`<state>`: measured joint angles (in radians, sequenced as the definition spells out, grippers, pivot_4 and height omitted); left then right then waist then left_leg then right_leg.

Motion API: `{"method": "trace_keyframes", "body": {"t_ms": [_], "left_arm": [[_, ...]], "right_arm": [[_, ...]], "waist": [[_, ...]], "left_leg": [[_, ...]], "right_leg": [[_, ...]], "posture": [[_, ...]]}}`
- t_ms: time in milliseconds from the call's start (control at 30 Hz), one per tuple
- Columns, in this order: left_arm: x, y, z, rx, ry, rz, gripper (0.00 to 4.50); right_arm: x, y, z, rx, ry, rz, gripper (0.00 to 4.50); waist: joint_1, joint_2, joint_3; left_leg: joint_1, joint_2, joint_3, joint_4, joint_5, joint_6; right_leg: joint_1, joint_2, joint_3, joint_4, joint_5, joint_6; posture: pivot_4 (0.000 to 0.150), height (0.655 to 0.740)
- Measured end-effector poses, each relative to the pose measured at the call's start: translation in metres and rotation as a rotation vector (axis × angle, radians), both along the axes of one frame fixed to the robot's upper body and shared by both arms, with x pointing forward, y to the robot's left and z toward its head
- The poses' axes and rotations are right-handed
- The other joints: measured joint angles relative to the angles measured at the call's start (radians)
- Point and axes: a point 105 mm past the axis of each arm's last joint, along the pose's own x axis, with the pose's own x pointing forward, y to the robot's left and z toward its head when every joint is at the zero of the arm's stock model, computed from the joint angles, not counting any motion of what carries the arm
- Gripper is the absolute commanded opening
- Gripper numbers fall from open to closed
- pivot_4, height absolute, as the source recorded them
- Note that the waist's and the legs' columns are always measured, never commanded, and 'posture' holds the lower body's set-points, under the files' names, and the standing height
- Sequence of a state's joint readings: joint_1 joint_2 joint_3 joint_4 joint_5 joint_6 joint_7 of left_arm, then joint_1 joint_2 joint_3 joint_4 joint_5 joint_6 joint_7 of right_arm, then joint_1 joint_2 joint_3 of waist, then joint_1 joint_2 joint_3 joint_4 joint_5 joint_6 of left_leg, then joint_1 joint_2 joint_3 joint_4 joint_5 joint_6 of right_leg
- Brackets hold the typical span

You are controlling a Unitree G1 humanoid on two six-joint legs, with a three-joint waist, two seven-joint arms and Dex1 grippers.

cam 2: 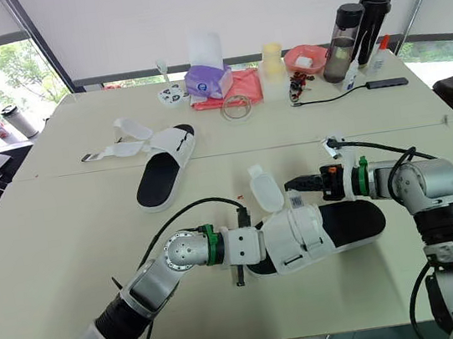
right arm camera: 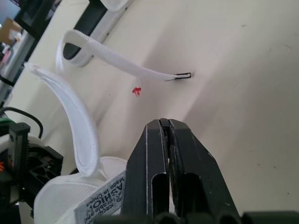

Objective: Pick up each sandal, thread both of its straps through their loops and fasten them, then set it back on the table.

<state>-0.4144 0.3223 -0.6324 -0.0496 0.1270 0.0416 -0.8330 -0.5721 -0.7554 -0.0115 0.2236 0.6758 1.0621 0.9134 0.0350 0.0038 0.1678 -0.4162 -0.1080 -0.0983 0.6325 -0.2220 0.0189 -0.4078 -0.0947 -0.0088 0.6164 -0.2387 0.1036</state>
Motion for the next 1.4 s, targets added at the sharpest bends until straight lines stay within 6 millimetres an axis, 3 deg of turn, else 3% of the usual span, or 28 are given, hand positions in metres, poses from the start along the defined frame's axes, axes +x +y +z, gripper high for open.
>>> {"method": "trace_keyframes", "body": {"t_ms": [167,200,267,467,500,767,900,1167,1400], "left_arm": [[0.001,0.0,-0.001,0.001,0.002,0.007,0.0],[0.001,0.001,-0.001,0.001,0.003,0.009,0.0],[0.002,0.001,-0.002,0.001,0.003,0.01,0.0],[0.001,0.0,-0.001,0.002,0.002,0.005,0.0],[0.001,0.0,-0.001,0.002,0.001,0.004,0.0],[0.003,0.0,-0.001,0.011,-0.01,-0.015,0.0],[0.007,0.001,0.0,0.015,-0.03,-0.032,0.0],[0.028,0.009,0.004,0.035,-0.103,-0.03,0.0],[0.043,0.013,0.006,0.06,-0.211,-0.047,0.0]], "right_arm": [[0.0,0.0,-0.004,-0.032,0.009,0.006,0.07],[0.0,0.0,-0.005,-0.036,0.009,0.01,0.32],[0.0,0.0,-0.006,-0.055,0.002,0.018,1.01],[-0.002,-0.003,-0.007,-0.081,-0.024,0.028,4.15],[-0.002,-0.003,-0.005,-0.081,-0.035,0.03,4.46],[0.001,-0.024,0.016,-0.028,-0.151,-0.092,4.46],[-0.014,-0.032,0.035,0.094,-0.2,-0.135,4.46],[-0.05,-0.023,0.035,0.189,-0.136,-0.067,4.46],[-0.03,-0.005,0.074,0.177,-0.266,-0.014,4.46]], "waist": [[0.0,0.0,0.0],[0.0,0.0,0.0],[0.0,0.0,0.0],[0.002,0.0,0.0],[0.002,0.0,0.0],[0.003,0.0,0.0],[0.004,0.0,0.0],[-0.001,0.0,0.0],[-0.005,-0.001,0.0]], "left_leg": [[0.002,0.0,0.0,0.0,0.0,0.0],[0.002,0.0,0.0,0.0,0.0,0.0],[0.003,0.0,0.0,0.0,0.0,0.0],[0.002,0.0,0.0,-0.001,0.0,0.0],[0.002,0.0,0.0,-0.001,0.0,0.0],[0.002,0.0,0.0,-0.001,0.0,0.0],[0.002,0.0,0.0,-0.001,0.0,0.0],[0.003,0.001,0.002,-0.001,0.0,0.0],[0.005,0.002,0.005,-0.001,0.0,-0.001]], "right_leg": [[0.002,0.0,0.0,0.0,0.0,0.0],[0.002,0.0,0.0,0.0,0.0,0.0],[0.002,0.0,0.0,0.0,0.0,0.0],[0.002,0.0,0.0,0.0,0.0,0.0],[0.002,0.0,0.0,0.0,0.0,0.0],[0.002,0.0,0.0,0.0,0.0,0.0],[0.002,0.0,0.0,0.0,0.0,0.0],[0.002,-0.001,0.001,0.001,0.0,0.0],[0.003,-0.002,0.001,0.0,-0.001,0.003]], "posture": [[0.15,0.74],[0.15,0.74],[0.15,0.74],[0.15,0.74],[0.15,0.74],[0.15,0.74],[0.15,0.74],[0.15,0.74],[0.15,0.74]]}}
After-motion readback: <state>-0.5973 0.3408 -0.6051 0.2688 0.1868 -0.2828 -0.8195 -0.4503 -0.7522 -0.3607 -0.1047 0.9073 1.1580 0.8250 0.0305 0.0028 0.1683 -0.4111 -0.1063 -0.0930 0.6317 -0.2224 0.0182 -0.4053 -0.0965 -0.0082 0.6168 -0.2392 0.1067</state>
